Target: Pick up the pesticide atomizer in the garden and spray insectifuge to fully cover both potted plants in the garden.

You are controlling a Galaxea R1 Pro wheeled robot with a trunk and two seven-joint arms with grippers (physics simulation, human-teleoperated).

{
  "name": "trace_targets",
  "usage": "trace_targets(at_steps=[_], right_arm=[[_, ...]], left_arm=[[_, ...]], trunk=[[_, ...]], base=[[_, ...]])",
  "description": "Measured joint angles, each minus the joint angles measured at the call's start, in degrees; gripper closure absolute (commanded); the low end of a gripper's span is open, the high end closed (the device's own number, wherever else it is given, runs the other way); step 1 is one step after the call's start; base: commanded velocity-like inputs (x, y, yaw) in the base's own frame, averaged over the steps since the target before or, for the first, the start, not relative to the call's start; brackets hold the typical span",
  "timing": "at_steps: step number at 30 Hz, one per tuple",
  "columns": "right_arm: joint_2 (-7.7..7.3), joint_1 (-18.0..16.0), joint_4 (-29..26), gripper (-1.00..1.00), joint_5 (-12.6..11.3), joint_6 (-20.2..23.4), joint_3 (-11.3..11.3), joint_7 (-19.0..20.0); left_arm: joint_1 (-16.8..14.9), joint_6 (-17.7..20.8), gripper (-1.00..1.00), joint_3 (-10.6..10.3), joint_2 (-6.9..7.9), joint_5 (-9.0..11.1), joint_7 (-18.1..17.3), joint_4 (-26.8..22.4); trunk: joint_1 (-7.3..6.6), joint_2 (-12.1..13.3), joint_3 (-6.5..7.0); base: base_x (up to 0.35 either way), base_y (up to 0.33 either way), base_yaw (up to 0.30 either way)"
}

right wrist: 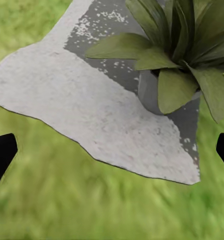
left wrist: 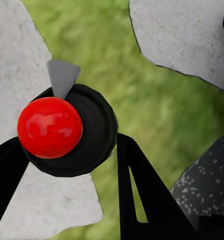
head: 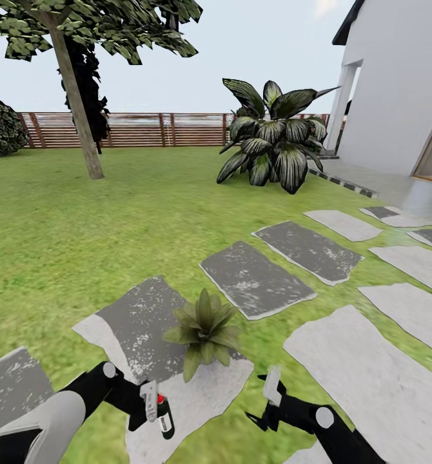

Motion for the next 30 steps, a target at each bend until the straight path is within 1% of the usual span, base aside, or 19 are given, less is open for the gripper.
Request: trace_targets(at_steps=[2, 5, 9, 12, 13, 15, 20, 21, 22, 24, 27, 30], right_arm=[[0.65, -0.01, 0.14, -1.00, -0.66, 0.04, 0.00, -0.51], [1.62, 0.00, 0.21, -1.00, -1.50, 0.07, 0.03, -1.06], [2.91, 0.00, -0.03, -1.00, -1.60, 0.13, 0.16, -0.98], [3.84, -0.01, -0.16, -1.00, -1.60, 0.13, 0.32, -0.11], [4.17, -0.03, -0.25, 1.00, -1.61, 0.13, 0.33, 0.21], [4.45, -0.07, -0.36, 1.00, -1.58, 0.11, 0.33, 0.84], [4.81, -0.09, -0.39, 1.00, -1.54, 0.13, 0.39, 2.43], [5.13, -0.09, -0.39, 1.00, -1.54, 0.15, 0.39, 2.75], [5.57, -0.09, -0.37, 1.00, -1.53, 0.14, 0.39, 4.12], [6.53, -0.14, -0.37, 1.00, -1.54, 0.16, 0.39, 4.23], [7.78, -0.24, -0.38, 1.00, -1.29, 0.16, 0.40, 4.25], [9.28, -0.26, -0.38, 1.00, 0.42, 0.16, 0.40, 4.25]], left_arm=[[0.65, 0.64, 1.00, 0.19, 0.38, 0.45, 0.65, -0.34], [1.06, 0.94, 1.00, 0.26, 0.20, 0.63, 1.63, -0.46], [1.09, 0.88, 1.00, 0.35, -0.14, 0.53, 2.93, -0.55], [1.08, 0.72, 1.00, -0.48, -0.40, 0.49, 3.91, -0.63], [1.07, 0.69, 1.00, -0.81, -0.46, 0.53, 4.24, -0.65], [1.07, 0.67, 1.00, -1.37, -0.85, 0.60, 4.90, -1.30], [1.07, 0.70, 1.00, -2.75, -2.44, 0.52, 6.54, -2.93], [1.07, 0.75, 1.00, -3.02, -2.76, 0.47, 6.86, -3.25], [1.06, 0.80, 1.00, -4.32, -3.77, 0.56, 7.41, -4.98], [1.06, 0.86, 1.00, -5.94, -4.52, 0.29, 8.18, -5.79], [1.05, 0.91, 1.00, -6.36, -4.75, 0.23, 8.92, -6.03], [0.99, 0.99, 1.00, -6.43, -4.79, 0.24, 9.06, -6.12]], trunk=[[0.00, 0.00, 0.00], [0.00, 0.00, 0.00], [0.00, 0.00, 0.00], [0.00, 0.00, 0.00], [0.00, 0.00, 0.00], [0.00, 0.00, 0.00], [0.00, 0.00, 0.00], [0.00, 0.00, 0.00], [0.00, 0.00, 0.01], [0.00, 0.00, 0.00], [0.00, 0.00, 0.00], [0.00, 0.00, 0.00]], base=[[0.000, 0.000, 0.000], [0.000, 0.000, 0.000], [0.000, 0.000, 0.000], [0.000, 0.000, 0.000], [0.000, 0.000, 0.000], [0.000, 0.000, 0.000], [0.000, 0.000, 0.000], [0.000, 0.000, 0.000], [0.000, 0.000, 0.000], [0.000, 0.000, 0.000], [0.000, 0.000, 0.000], [0.000, 0.000, 0.000]])
